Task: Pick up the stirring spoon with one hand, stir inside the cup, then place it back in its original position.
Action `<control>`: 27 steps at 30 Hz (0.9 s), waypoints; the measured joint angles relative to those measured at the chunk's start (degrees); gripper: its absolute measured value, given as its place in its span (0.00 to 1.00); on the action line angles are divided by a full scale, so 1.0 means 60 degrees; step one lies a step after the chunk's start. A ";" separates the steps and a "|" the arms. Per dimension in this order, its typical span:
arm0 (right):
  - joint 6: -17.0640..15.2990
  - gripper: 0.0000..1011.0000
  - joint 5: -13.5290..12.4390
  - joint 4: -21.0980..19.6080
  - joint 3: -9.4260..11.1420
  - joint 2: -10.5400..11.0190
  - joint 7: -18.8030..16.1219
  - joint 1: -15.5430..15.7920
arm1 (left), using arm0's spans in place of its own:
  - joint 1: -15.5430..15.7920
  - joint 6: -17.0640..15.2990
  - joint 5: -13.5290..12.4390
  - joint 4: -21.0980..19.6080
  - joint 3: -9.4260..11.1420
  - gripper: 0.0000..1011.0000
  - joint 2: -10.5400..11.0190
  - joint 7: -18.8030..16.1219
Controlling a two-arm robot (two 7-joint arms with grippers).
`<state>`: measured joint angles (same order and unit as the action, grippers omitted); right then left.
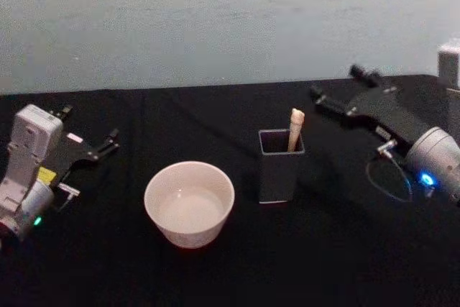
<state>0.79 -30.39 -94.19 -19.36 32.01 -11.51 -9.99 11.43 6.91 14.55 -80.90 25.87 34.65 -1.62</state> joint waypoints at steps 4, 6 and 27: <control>0.0751 0.99 0.1014 0.0113 0.0205 -0.0499 0.1297 0.0209 | 0.0000 0.0000 0.0000 0.0000 -0.0001 0.99 0.0000 0.0000; 0.0991 0.99 0.1665 0.0297 0.0247 -0.0734 0.1973 0.0267 | 0.0000 0.0000 0.0000 0.0000 0.0000 0.99 0.0000 0.0000; 0.0176 0.99 0.3341 0.1972 0.0200 -0.1133 0.2800 0.0672 | 0.0000 0.0000 0.0000 0.0000 0.0000 0.99 0.0000 0.0000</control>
<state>1.84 -10.35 -82.36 -18.16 25.21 5.29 -5.96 11.43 6.91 14.55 -80.90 25.86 34.65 -1.62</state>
